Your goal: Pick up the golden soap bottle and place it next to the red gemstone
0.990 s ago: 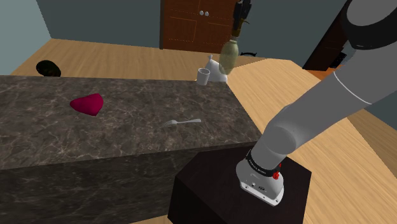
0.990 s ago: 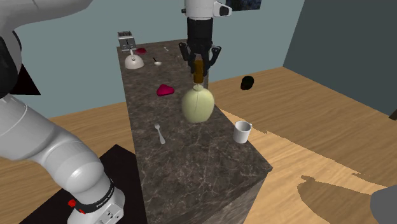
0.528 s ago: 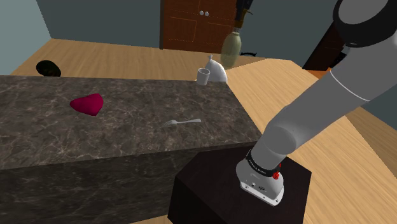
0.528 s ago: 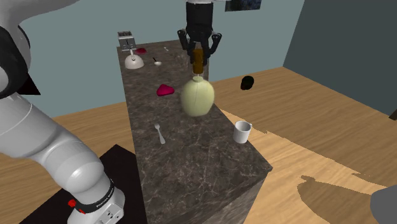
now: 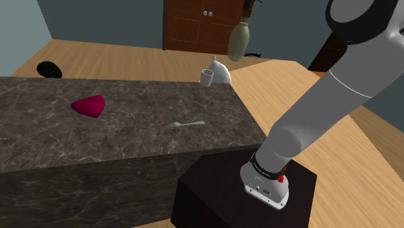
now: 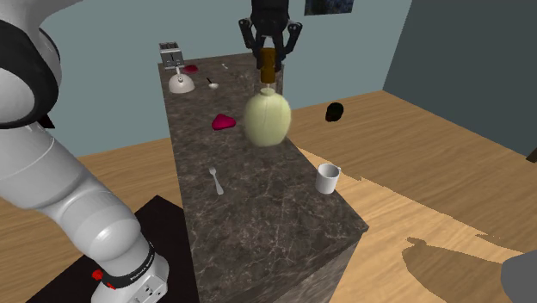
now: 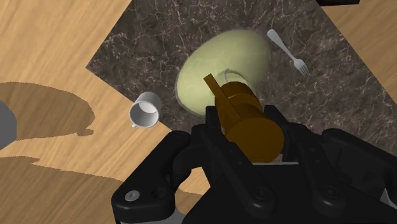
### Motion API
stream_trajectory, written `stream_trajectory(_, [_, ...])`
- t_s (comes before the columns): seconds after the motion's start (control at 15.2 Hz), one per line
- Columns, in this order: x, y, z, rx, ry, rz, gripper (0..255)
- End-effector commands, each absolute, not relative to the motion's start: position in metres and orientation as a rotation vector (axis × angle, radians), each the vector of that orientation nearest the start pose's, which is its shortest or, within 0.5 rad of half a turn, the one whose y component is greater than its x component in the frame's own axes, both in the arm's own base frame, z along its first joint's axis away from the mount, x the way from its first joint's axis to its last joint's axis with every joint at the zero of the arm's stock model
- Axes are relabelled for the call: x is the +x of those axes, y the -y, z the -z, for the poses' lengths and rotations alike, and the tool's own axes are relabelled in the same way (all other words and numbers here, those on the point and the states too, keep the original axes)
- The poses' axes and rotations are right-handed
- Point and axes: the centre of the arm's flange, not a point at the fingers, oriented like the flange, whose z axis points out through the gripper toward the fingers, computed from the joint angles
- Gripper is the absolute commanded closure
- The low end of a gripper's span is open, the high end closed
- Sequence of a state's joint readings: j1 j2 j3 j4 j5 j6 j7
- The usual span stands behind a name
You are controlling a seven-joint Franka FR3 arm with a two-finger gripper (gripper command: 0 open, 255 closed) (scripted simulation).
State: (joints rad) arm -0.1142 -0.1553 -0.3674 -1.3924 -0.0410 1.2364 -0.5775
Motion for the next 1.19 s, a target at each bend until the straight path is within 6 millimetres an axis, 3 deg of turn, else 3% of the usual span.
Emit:
stream_trajectory(0.0, [0.397, 0.237, -0.758, -3.118, 0.137, -0.002, 255])
stream_trajectory(1.12, [0.469, 0.036, -0.69, -3.118, 0.137, -0.002, 255])
